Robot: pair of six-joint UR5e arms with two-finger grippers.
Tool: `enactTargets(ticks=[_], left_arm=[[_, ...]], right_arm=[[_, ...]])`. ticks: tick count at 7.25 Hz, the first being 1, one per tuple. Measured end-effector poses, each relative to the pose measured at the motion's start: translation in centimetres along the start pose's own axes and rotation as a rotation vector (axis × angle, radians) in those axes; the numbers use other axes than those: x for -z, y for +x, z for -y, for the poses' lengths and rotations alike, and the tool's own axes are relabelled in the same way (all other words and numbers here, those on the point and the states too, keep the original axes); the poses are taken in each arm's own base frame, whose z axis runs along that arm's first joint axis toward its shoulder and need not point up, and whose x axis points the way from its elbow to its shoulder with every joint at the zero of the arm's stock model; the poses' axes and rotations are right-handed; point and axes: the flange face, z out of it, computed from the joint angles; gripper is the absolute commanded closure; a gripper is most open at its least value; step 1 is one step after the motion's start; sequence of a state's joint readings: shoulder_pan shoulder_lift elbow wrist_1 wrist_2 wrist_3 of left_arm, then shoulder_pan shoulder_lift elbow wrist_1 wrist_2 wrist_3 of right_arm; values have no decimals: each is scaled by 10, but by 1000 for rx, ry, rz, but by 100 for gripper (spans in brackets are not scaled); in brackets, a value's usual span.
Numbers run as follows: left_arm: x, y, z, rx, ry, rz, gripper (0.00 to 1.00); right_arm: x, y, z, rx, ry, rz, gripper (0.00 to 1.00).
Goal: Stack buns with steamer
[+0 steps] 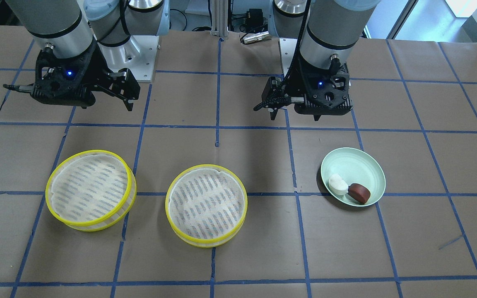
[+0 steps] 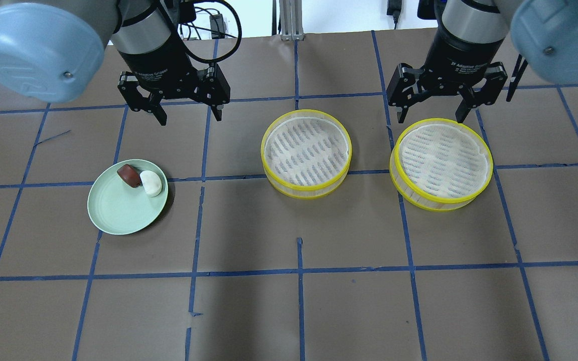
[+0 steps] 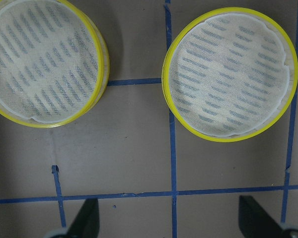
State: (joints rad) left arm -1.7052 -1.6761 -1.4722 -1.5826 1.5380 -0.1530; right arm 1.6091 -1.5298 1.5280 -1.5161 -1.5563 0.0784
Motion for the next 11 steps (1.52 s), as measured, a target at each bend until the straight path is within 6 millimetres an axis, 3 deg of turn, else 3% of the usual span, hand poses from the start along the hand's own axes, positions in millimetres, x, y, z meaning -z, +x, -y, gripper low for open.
enactTargets(ticks=[4, 6, 7, 9, 10, 11], left_arm=[[-7, -4, 8, 3, 0, 8, 0], [-16, -30, 31, 31, 4, 4, 0], [-30, -47, 38, 16, -17, 8, 0], [-79, -118, 56, 69, -52, 1, 0], [-117, -149, 65, 86, -53, -1, 0], [-157, -167, 71, 94, -56, -1, 4]], right_arm=[[-6, 2, 5, -10, 28, 6, 0], [-23, 13, 16, -19, 53, -1, 0], [-35, 25, 20, -32, 45, -4, 0], [-64, 43, 25, -43, 43, -6, 0], [-75, 46, 25, -46, 41, -6, 0], [-82, 47, 24, -49, 38, -5, 0]])
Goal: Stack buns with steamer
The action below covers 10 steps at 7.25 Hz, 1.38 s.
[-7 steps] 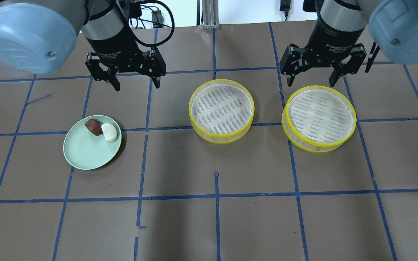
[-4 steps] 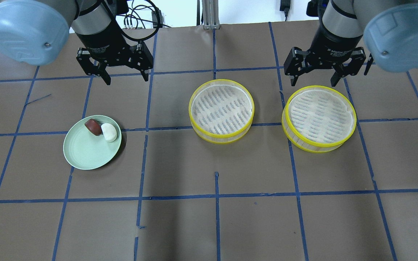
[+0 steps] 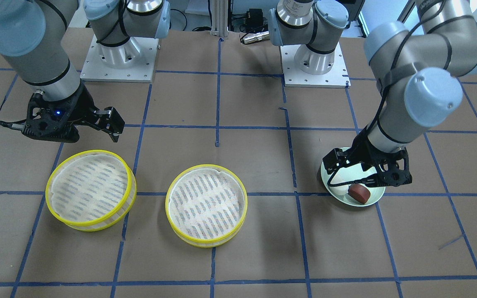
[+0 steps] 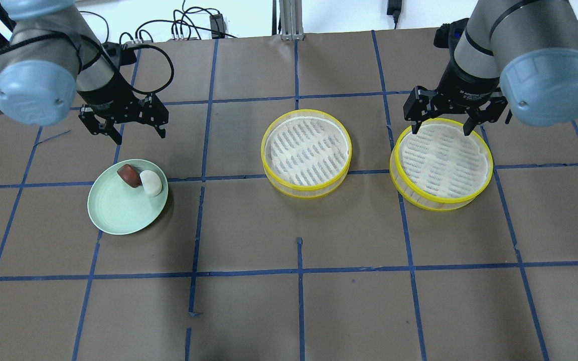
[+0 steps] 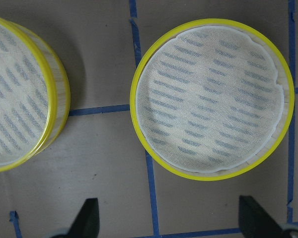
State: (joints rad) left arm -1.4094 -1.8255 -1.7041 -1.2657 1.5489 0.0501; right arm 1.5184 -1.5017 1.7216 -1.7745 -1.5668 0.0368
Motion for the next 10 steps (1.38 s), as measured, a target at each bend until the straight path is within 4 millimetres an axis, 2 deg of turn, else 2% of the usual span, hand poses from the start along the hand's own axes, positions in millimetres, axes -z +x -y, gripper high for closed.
enactTargets(ticks=[1, 3, 4, 6, 8, 9, 10], left_arm=[[-27, -12, 5, 14, -6, -1, 6], [-65, -32, 9, 46, -52, 12, 6], [-82, -37, 6, 55, -84, 25, 10], [-100, -39, 2, 72, -99, 32, 39], [-111, -39, 4, 89, -97, 27, 43], [-116, -39, 5, 106, -104, 27, 75], [-119, -39, 5, 114, -109, 28, 99]], right_arm=[[-3, 0, 1, -2, 2, 0, 0], [-4, 0, 1, -5, 9, 1, 0], [-4, 0, 2, -6, 10, 2, 0], [-4, 0, 2, -8, 12, 4, 0], [-4, 0, 2, -8, 10, 2, 0], [-4, 0, 2, -8, 9, 1, 0], [-4, 0, 2, -7, 9, 1, 0]])
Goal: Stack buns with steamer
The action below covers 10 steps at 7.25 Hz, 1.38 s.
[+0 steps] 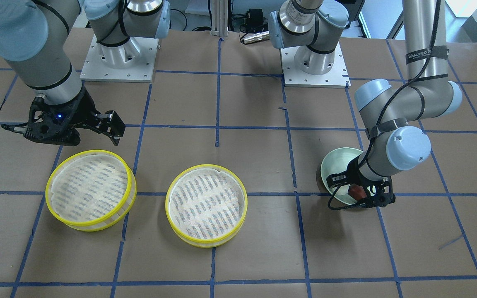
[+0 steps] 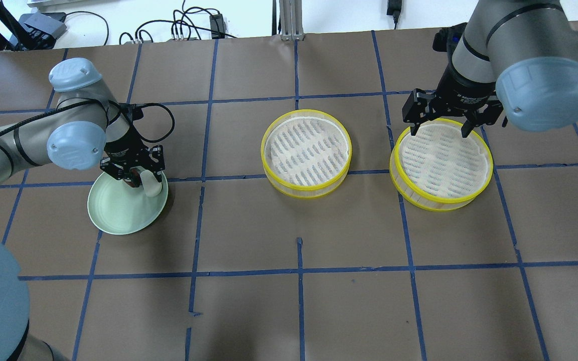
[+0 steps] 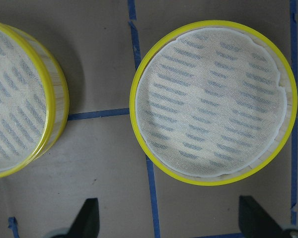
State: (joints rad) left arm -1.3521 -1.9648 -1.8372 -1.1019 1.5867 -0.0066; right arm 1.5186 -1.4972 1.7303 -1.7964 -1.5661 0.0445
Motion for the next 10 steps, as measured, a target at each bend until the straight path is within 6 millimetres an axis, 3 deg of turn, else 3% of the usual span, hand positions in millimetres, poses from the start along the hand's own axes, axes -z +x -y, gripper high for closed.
enactTargets(ticks=[2, 3, 4, 5, 6, 7, 8, 10], left_arm=[[8, 1, 3, 11, 18, 6, 100], [24, 5, 4, 8, 50, 8, 100], [55, 22, 4, -2, 88, 8, 100], [93, 58, -1, -5, 120, -9, 100], [128, 108, -8, 11, 148, -68, 100], [148, 161, -20, 42, 154, -150, 100], [149, 209, -33, 64, 144, -202, 100], [110, 283, -48, 66, 130, -230, 80]], right_arm=[[0, 0, 0, 1, 1, 0, 0], [1, 0, 1, 4, 4, 1, 0], [3, 0, 1, 9, 4, 0, 0], [4, 0, 1, 11, 4, -1, 0], [4, 1, 2, 11, 6, -1, 0], [3, 6, 4, 12, 8, -2, 0], [2, 21, 8, 9, 4, -4, 0], [-10, 80, 17, -2, -24, -1, 0]])
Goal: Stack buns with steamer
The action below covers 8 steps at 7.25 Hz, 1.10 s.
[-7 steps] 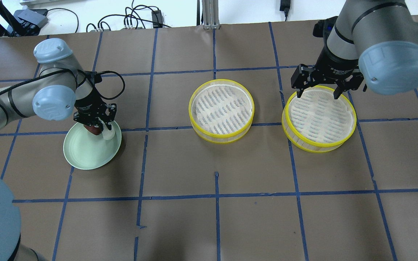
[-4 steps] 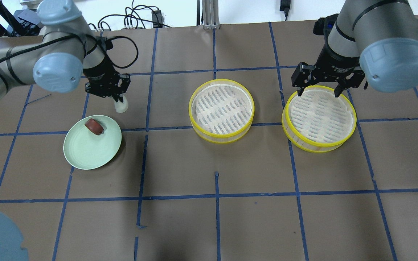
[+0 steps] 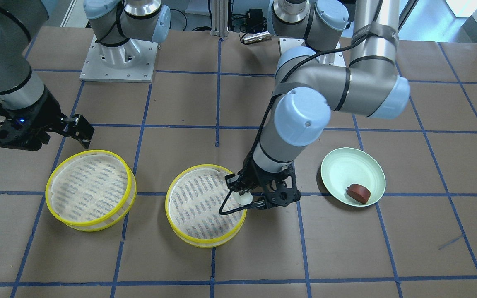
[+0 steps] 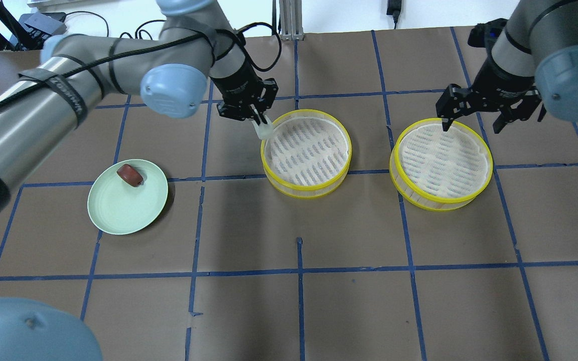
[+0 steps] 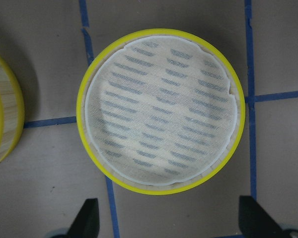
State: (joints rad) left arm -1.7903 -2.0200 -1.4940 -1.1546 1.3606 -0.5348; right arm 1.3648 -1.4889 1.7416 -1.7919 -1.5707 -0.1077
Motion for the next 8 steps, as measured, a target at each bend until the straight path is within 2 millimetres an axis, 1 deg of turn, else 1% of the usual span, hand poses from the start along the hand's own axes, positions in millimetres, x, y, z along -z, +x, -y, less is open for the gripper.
enactTargets(ticks=[1, 2, 3, 4, 5, 6, 7, 8], left_arm=[[-22, 16, -8, -8, -6, -1, 44], [-38, 23, -13, -13, -20, -1, 16], [-51, 28, -16, -17, -40, -2, 15], [-58, 31, -19, -20, -54, -5, 13], [-62, 33, -20, -23, -61, -6, 8], [-60, 34, -22, -26, -61, -7, 5], [-54, 34, -24, -31, -56, -9, 1], [-48, 35, -24, -38, -48, -11, 0]], right_arm=[[-25, 22, 9, 7, -18, -11, 0], [-60, 42, 22, 7, -29, -31, 0], [-88, 59, 27, 11, -38, -37, 0], [-104, 71, 29, 12, -28, -39, 0], [-114, 78, 32, 23, -13, -42, 0], [-123, 85, 36, 44, 0, -45, 0], [-129, 91, 40, 61, 14, -45, 3], [-136, 94, 42, 81, 18, -40, 7]])
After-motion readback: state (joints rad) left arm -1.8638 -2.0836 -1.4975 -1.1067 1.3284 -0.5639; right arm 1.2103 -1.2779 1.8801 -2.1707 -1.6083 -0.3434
